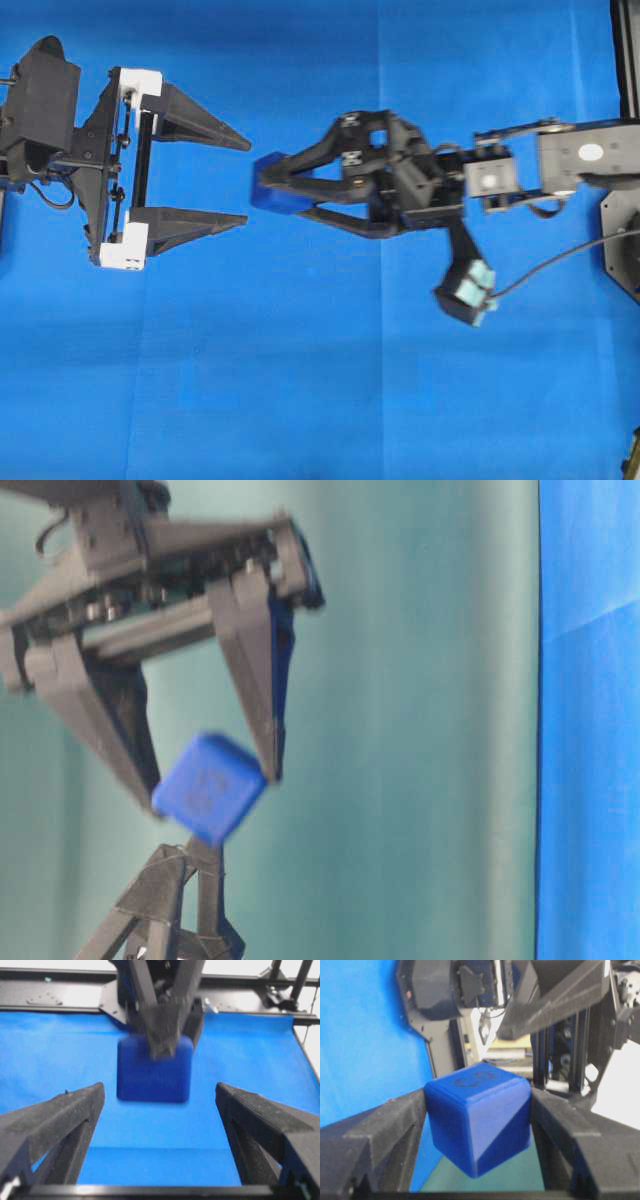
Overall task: Handover the blue block to the right arm after grasping it with the left arm, then place it in the designated position.
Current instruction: 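Pull the right gripper with the cube back toward the right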
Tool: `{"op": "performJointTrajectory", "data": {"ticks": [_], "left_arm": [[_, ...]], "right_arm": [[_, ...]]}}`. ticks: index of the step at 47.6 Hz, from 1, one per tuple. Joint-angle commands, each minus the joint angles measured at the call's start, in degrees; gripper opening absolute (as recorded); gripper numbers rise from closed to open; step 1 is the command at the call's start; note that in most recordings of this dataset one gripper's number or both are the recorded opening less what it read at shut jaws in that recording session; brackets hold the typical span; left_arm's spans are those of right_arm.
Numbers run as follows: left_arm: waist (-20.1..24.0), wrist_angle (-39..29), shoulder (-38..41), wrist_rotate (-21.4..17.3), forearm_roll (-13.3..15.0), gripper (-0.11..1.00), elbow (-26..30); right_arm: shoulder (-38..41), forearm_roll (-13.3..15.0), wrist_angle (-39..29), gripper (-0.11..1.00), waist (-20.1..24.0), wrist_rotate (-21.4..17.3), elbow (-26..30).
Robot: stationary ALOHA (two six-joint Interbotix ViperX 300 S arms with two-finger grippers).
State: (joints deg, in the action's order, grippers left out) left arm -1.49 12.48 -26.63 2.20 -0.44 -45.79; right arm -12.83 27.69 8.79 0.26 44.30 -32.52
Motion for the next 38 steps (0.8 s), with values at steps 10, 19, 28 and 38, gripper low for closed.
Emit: {"op": "performJointTrajectory", "data": {"ticks": [10, 19, 28, 38], "left_arm": [[-0.2, 0.3, -0.7, -0.2, -0.1, 0.93, 0.6], [-0.3, 0.3, -0.4, -0.4, -0.1, 0.93, 0.9], [-0.3, 0.4, -0.3, -0.4, -0.1, 0.93, 1.1], [-0.8, 0.3, -0.3, -0.4, -0.1, 0.93, 1.1]], "right_arm": [[-9.5, -0.2, -2.8, 0.49, 0.2, -0.2, -5.4], [-12.2, -0.2, -4.3, 0.49, 0.6, -0.2, -7.2], [-12.2, -0.2, -4.4, 0.49, 0.6, -0.2, -7.2], [-12.2, -0.3, -4.3, 0.49, 0.6, -0.4, -7.2]]}}
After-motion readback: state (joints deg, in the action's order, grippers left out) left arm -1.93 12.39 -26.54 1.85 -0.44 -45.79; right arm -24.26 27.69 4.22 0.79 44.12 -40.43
